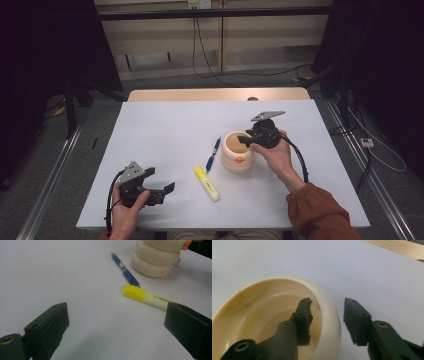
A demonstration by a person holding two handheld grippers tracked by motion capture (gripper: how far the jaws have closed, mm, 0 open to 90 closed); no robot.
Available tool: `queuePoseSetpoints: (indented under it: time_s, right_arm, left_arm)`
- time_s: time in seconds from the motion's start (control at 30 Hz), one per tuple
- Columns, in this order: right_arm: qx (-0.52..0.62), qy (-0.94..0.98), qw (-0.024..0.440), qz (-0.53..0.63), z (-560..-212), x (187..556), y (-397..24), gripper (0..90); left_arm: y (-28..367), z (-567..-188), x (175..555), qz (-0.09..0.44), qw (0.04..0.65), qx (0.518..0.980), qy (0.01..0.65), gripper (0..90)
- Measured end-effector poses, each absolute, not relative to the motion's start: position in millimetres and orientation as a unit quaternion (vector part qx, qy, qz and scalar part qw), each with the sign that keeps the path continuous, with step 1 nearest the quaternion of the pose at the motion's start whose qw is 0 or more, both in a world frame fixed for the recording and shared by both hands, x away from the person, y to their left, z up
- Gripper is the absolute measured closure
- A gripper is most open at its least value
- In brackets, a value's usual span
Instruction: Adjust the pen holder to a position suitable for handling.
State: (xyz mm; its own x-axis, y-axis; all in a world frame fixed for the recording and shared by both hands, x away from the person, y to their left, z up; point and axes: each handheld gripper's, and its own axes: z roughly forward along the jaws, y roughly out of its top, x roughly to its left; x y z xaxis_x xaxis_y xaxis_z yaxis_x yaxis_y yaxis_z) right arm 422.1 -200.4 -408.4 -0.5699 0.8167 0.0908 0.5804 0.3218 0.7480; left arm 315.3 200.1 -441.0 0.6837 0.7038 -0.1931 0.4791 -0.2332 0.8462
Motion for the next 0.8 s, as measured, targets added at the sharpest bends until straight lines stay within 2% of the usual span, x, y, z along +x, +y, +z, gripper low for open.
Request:
queuePoseSetpoints:
  time_s: [0.1, 0.17, 0.53, 0.8]
  right_arm:
    - [0.434, 0.797, 0.156, 0.391, -406.0, 420.7, -201.4, 48.3]
    - [0.432, 0.793, 0.167, 0.396, -404.3, 419.2, -202.4, 40.7]
    - [0.436, 0.77, 0.178, 0.43, -396.5, 413.1, -209.9, 17.3]
    - [0.44, 0.76, 0.184, 0.442, -392.9, 408.2, -216.6, 13.6]
  left_arm:
    - [200.0, -440.9, 315.2, 0.115, 0.489, 0.777, 0.379, 5.7]
    - [200.0, -440.8, 315.2, 0.115, 0.49, 0.777, 0.379, 5.7]
    - [199.8, -440.9, 315.1, 0.113, 0.49, 0.777, 0.379, 5.7]
    - [200.3, -440.2, 314.5, 0.115, 0.491, 0.776, 0.378, 5.7]
